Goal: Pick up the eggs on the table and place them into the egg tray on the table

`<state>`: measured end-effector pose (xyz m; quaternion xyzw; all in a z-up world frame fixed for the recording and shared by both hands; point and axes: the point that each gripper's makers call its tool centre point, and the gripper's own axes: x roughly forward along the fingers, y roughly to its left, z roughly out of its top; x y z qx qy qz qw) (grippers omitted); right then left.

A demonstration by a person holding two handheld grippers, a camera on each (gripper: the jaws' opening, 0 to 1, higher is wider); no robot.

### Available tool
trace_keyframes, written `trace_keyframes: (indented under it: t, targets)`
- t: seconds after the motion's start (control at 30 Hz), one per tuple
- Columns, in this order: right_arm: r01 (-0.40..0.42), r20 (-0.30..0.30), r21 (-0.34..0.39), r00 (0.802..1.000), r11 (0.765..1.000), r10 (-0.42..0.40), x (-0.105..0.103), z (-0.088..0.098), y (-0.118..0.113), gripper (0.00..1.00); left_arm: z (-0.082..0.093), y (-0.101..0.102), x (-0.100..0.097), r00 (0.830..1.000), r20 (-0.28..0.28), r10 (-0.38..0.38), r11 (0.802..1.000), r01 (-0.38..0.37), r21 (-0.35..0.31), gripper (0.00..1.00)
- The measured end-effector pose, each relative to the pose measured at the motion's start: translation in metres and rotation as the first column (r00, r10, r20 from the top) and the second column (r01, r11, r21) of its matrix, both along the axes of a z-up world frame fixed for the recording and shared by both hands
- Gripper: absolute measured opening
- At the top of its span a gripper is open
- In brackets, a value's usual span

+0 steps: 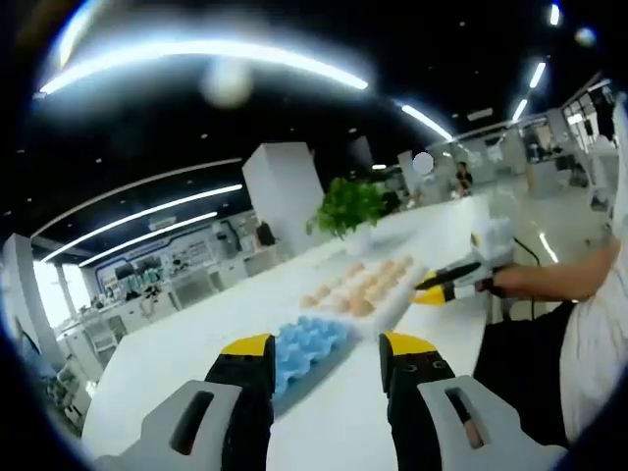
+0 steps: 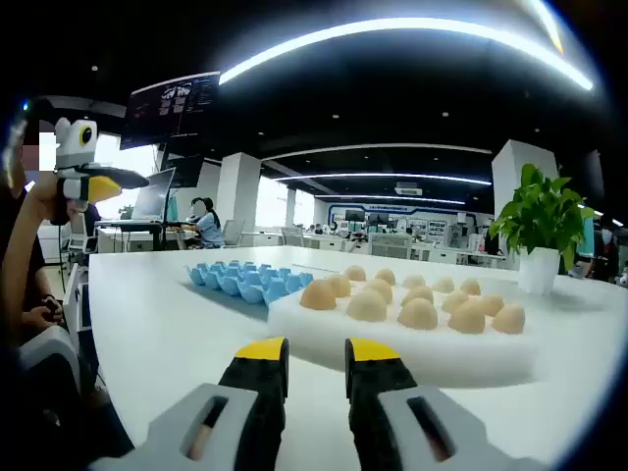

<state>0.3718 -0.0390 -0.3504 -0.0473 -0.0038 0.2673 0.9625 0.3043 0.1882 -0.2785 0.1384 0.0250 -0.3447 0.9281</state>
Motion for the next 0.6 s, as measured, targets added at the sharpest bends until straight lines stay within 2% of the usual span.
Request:
trace_keyframes:
  t: [0.07, 0.1, 0.13, 0.17, 0.2, 0.3, 0.43, 0.5, 0.53, 0.57, 0.6]
  targets:
    - [0.007, 0.009, 0.015, 1.000, 1.000, -0.007, 0.006, 0.015, 0.003, 0.25, -0.005, 0.005, -0.001, 0.999, -0.048, -0.003, 0.999, 0.001, -0.042, 0.61]
    - [0.007, 0.014, 0.014, 1.000, 1.000, -0.007, 0.009, 0.021, 0.006, 0.25, -0.005, 0.010, 0.002, 0.998, -0.061, 0.031, 0.996, -0.036, -0.080, 0.64]
    - [0.005, 0.019, 0.013, 1.000, 1.000, -0.005, 0.012, 0.027, 0.010, 0.26, -0.003, 0.018, 0.006, 0.995, -0.059, 0.080, 0.990, -0.086, -0.110, 0.64]
    - [0.003, 0.020, 0.013, 1.000, 1.000, -0.004, 0.013, 0.028, 0.011, 0.27, -0.003, 0.021, 0.007, 0.994, -0.058, 0.094, 0.988, -0.100, -0.117, 0.63]
    - [-0.004, 0.017, 0.015, 1.000, 1.000, 0.003, 0.018, 0.036, 0.019, 0.28, -0.008, 0.029, 0.011, 0.988, -0.075, 0.137, 0.981, -0.146, -0.128, 0.63]
    - [-0.020, -0.010, -0.027, 1.000, 0.999, 0.020, 0.024, 0.039, 0.033, 0.31, -0.014, 0.025, 0.014, 0.987, -0.128, 0.098, 0.974, -0.122, -0.191, 0.70]
    - [-0.015, -0.041, -0.058, 0.999, 0.998, 0.013, 0.036, 0.036, 0.039, 0.32, 0.007, 0.023, 0.023, 0.984, -0.147, 0.099, 0.953, -0.137, -0.269, 0.78]
    - [0.006, -0.080, -0.042, 0.997, 0.999, -0.009, 0.044, 0.031, 0.039, 0.31, 0.024, 0.019, 0.021, 0.991, -0.107, 0.085, 0.945, -0.114, -0.308, 0.72]
    - [0.012, -0.114, -0.020, 0.993, 1.000, -0.014, 0.048, 0.026, 0.041, 0.31, 0.029, 0.016, 0.019, 0.993, -0.097, 0.067, 0.935, -0.097, -0.340, 0.64]
    - [0.017, -0.142, -0.014, 0.990, 1.000, -0.018, 0.052, 0.021, 0.042, 0.31, 0.028, 0.012, 0.016, 0.993, -0.112, 0.032, 0.939, -0.068, -0.338, 0.55]
    - [0.015, -0.174, -0.029, 0.984, 0.999, -0.020, 0.054, 0.013, 0.043, 0.30, 0.017, 0.000, 0.007, 0.985, -0.166, -0.050, 0.952, -0.003, -0.305, 0.50]
